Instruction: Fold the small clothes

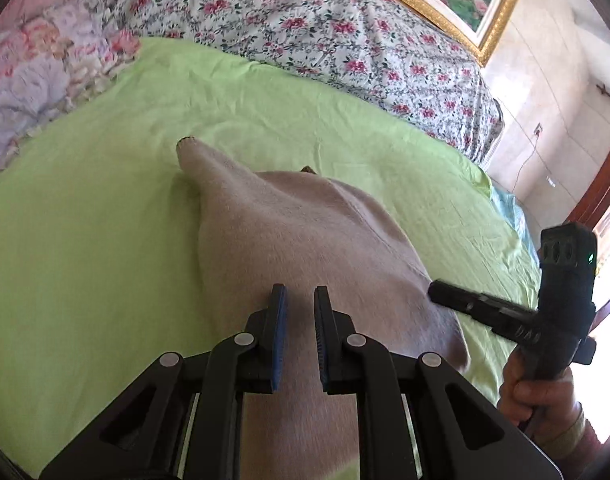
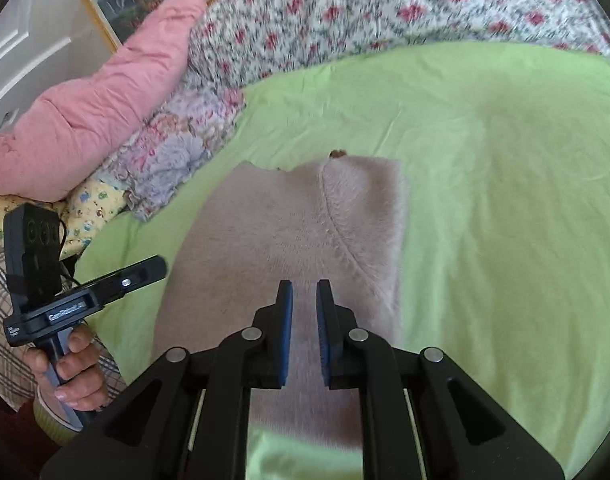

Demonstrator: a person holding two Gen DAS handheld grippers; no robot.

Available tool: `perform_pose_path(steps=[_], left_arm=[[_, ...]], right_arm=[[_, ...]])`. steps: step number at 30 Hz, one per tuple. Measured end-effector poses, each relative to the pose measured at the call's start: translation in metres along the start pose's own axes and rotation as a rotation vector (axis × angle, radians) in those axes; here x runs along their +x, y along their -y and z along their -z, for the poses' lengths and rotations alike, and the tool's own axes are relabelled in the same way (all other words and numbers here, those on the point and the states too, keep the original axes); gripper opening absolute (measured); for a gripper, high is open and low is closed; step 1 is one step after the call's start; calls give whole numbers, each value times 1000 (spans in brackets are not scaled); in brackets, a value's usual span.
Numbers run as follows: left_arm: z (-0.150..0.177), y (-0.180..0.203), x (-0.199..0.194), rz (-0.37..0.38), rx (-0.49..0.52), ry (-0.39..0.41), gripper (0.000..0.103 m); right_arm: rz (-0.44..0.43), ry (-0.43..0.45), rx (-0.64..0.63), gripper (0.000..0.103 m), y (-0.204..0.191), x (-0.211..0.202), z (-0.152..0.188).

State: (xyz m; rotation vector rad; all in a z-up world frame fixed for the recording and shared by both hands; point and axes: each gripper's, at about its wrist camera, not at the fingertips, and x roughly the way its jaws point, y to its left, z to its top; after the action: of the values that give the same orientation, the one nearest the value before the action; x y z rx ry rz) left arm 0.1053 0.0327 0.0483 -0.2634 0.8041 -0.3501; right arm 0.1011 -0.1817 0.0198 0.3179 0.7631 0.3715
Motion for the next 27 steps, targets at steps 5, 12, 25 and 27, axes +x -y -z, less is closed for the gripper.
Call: perform_pose_path(steps=[5,12,25,27], left_arm=[[13,-8,32,-20,19,-71,9],[18,-6,36,-33,59,-51,9],[70,16,-34,3,66,-43,9],[80,12,-37,-8,55,-53,9]], right_arm=[[60,-93,10,8,28,32,11],[42,-68,27,0,38,39,16],[35,-26,0,5,14,-21,46],[34,-42,10,5,15,-24,57]])
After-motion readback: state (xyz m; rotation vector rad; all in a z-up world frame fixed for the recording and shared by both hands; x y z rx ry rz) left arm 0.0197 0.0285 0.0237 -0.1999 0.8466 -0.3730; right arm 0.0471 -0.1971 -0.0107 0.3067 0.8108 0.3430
